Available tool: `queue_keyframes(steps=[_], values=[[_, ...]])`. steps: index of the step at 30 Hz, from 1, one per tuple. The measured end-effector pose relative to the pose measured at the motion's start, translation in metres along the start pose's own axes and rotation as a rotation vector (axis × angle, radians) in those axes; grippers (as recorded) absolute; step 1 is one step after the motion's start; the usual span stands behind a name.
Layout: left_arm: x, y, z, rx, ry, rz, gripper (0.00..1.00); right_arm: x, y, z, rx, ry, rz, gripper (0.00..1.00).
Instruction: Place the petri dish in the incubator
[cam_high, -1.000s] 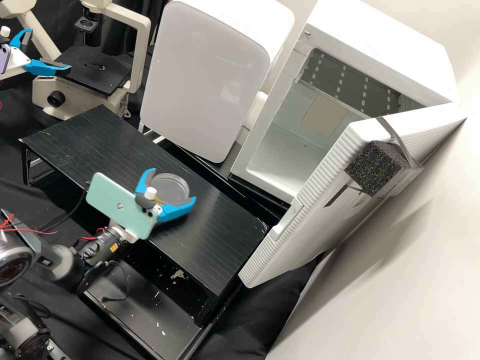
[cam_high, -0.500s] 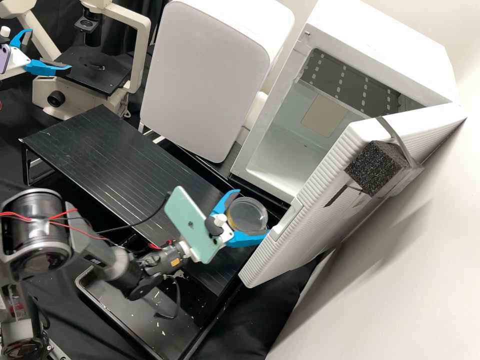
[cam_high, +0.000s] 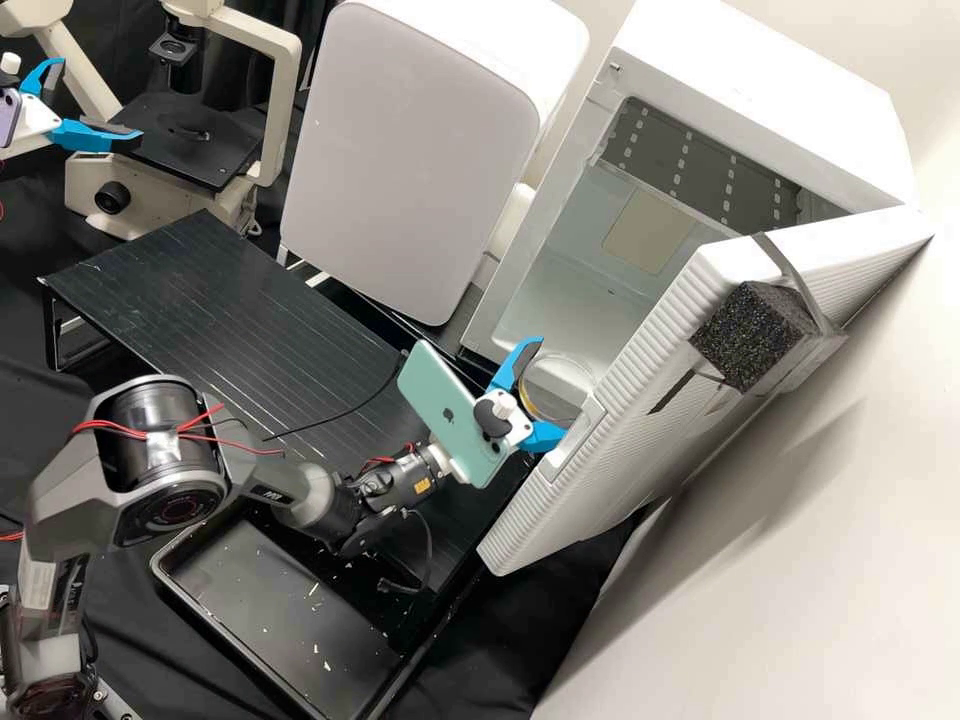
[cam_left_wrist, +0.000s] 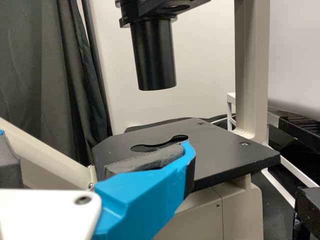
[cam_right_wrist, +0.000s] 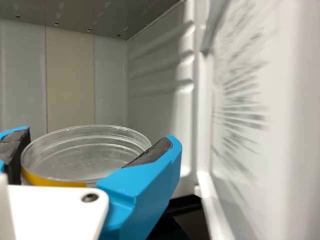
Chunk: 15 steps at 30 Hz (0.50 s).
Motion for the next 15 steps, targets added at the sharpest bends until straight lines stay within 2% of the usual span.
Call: queue_keyframes(steps=[11, 15], values=[[0.0, 0.0, 0.0, 0.0, 0.0, 0.0, 1.0, 0.047, -0.017, -0.011, -0.004, 0.018, -0.058, 0.0], [0.0, 0.0, 0.0, 0.0, 0.0, 0.0, 1.0, 0.063, -0.021, -0.011, -0.043, 0.024, -0.062, 0.0]])
